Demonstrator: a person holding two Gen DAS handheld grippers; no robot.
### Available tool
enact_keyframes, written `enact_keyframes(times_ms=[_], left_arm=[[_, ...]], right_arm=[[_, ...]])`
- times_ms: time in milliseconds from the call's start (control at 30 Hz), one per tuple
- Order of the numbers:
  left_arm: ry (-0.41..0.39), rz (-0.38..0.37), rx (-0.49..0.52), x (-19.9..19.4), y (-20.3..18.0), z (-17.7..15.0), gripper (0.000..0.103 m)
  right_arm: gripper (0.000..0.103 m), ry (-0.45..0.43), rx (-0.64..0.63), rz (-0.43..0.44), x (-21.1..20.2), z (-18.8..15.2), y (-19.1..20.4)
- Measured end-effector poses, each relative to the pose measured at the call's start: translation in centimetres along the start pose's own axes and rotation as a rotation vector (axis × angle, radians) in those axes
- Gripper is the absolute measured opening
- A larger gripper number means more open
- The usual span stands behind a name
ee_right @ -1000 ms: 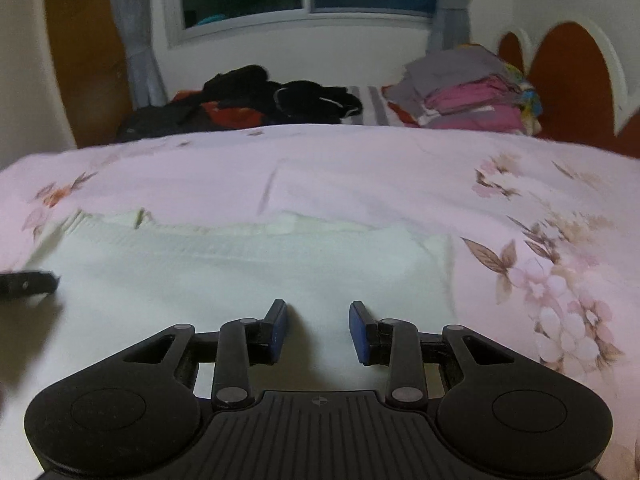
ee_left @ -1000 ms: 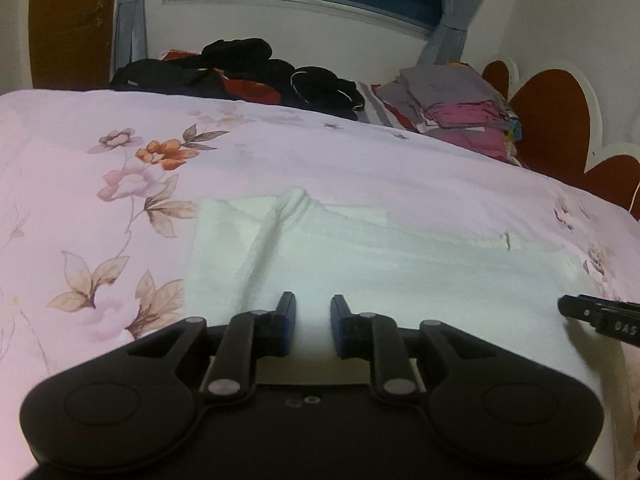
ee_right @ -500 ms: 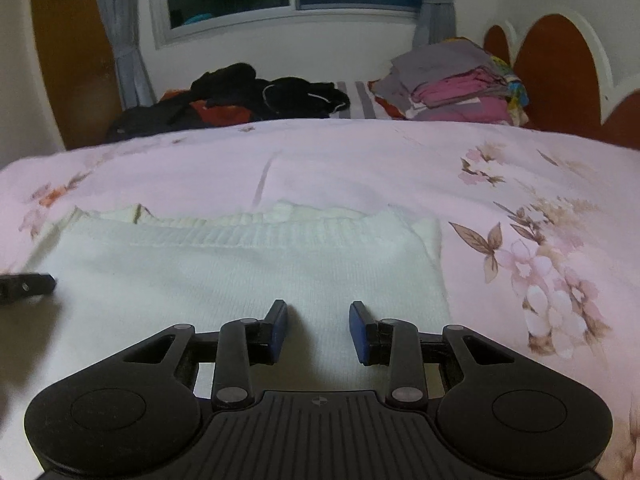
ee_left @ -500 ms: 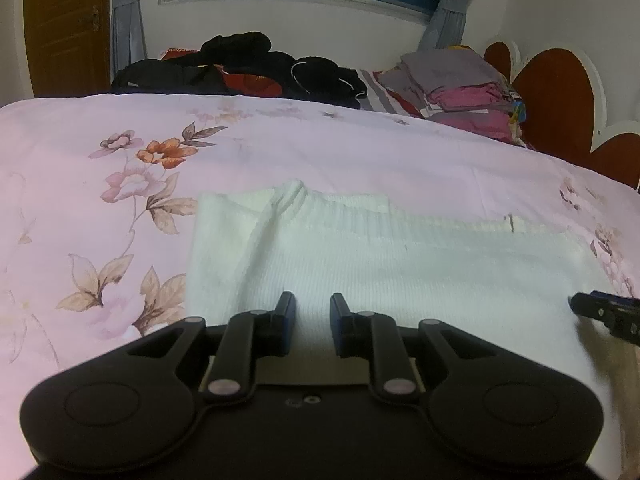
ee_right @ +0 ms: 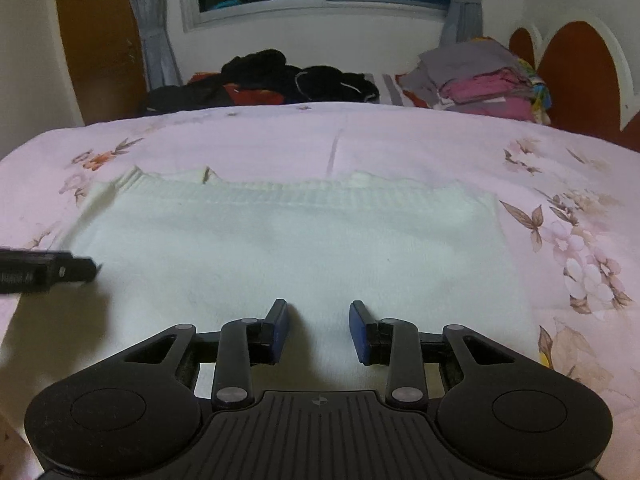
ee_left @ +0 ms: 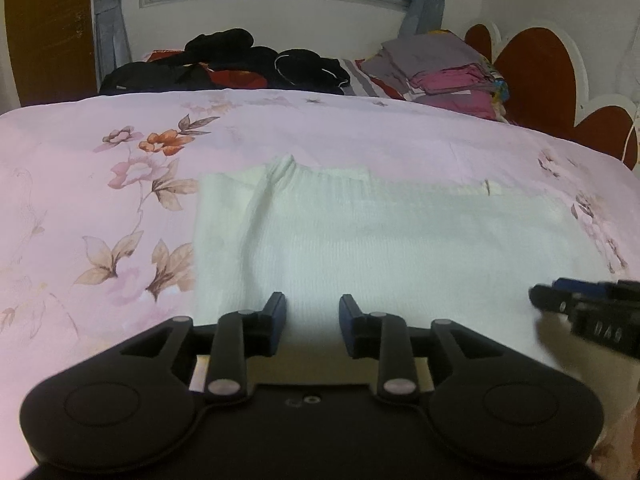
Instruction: Fold small clothes
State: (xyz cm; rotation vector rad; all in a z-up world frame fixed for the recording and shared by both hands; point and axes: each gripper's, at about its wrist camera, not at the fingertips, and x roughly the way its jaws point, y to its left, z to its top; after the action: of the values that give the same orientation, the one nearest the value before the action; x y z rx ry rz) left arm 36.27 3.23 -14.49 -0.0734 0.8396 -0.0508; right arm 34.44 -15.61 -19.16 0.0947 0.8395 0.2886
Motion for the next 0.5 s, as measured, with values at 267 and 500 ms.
enact_keyframes(times_ms=[267,500], left_arm=[[0.005,-0.034,0.011,-1.0,1.0,-0.9,0.031],[0.033,-0.059,0.017,-1.7,1.3,-1.9,0.037]], right_arm=[[0.033,0.011,0.005,-0.041,-1.4,-1.5,0.6],[0.033,0.025,0.058,-0.066,-2.5,-2.9,0.3]])
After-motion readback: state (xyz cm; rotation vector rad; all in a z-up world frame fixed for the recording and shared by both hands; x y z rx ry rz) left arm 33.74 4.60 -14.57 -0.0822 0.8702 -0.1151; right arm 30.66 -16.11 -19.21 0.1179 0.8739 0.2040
